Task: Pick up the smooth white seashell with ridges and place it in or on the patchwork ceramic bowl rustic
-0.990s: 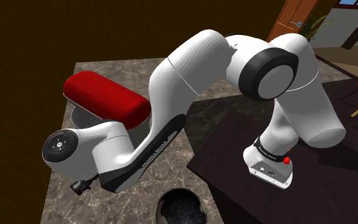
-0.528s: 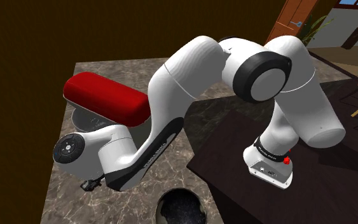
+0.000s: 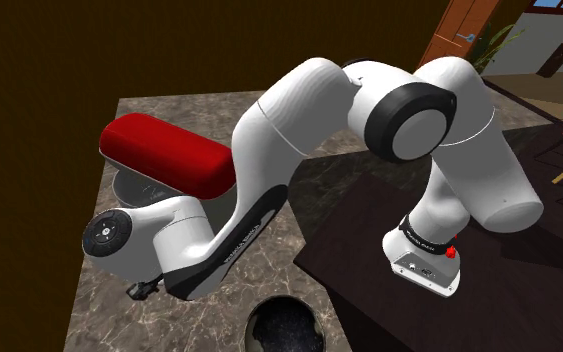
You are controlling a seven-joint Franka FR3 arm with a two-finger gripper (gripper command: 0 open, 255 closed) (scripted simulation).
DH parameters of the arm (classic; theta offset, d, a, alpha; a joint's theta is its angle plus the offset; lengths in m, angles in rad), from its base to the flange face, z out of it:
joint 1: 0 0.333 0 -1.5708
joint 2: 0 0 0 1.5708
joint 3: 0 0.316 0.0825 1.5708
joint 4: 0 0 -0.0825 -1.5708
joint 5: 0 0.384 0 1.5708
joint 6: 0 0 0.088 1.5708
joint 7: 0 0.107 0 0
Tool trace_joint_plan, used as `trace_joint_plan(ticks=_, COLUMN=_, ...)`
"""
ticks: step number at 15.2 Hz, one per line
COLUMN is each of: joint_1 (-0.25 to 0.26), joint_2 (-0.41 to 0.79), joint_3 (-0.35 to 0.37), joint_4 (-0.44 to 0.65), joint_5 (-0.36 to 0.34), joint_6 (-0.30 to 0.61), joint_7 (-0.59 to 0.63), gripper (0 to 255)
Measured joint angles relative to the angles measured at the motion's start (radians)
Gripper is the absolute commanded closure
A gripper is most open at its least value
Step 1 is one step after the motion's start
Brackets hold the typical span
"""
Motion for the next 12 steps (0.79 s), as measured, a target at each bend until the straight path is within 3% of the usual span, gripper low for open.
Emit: trace_joint_plan(ticks=12, joint_1=-0.019, joint_2=-0.101, joint_3=0.024, joint_4=-0.035, joint_5=0.028, joint_6=-0.064, joint_7=-0.027, gripper=255)
